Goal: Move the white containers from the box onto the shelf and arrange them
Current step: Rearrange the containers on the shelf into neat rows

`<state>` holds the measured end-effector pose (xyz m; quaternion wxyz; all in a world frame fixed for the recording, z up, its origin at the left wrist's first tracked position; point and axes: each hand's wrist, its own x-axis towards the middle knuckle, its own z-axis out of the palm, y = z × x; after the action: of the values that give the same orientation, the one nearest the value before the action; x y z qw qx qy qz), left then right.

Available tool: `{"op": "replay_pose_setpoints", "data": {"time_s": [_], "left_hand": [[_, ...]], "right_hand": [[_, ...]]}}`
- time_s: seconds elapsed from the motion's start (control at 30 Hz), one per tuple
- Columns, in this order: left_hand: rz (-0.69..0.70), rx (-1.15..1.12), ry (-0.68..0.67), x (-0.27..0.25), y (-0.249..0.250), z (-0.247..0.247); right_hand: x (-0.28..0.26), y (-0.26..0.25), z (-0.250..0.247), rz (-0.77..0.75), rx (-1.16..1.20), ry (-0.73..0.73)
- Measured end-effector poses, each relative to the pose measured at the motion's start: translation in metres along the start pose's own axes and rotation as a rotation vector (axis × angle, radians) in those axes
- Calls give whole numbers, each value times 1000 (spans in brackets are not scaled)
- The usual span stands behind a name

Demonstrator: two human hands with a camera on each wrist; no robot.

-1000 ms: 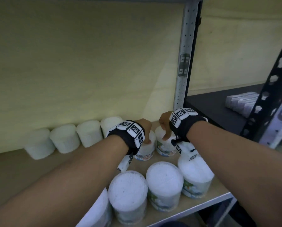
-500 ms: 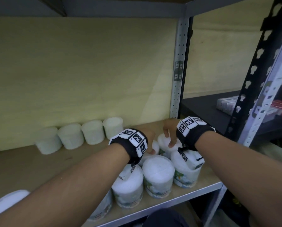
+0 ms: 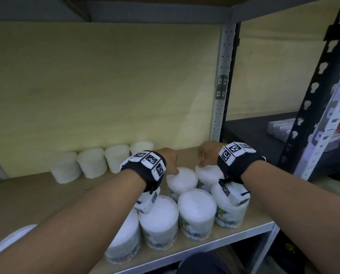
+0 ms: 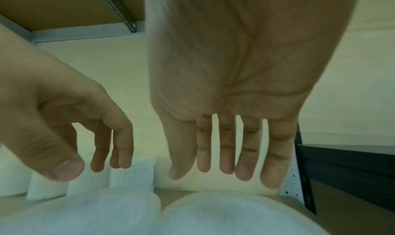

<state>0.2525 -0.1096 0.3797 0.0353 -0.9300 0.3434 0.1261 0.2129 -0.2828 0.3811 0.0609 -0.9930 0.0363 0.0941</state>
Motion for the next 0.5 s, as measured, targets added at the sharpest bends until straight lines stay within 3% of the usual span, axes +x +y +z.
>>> {"op": "replay_pose_setpoints", "data": {"time_s": [0.33,0.5], "left_hand": [[-208,-157,121,-18,-108,2],[-247,-225,185,-17,-152,7]], "right_hand": [[47,-68,0,-124,107,93],[78,-105,-2,-195,89,112]]}}
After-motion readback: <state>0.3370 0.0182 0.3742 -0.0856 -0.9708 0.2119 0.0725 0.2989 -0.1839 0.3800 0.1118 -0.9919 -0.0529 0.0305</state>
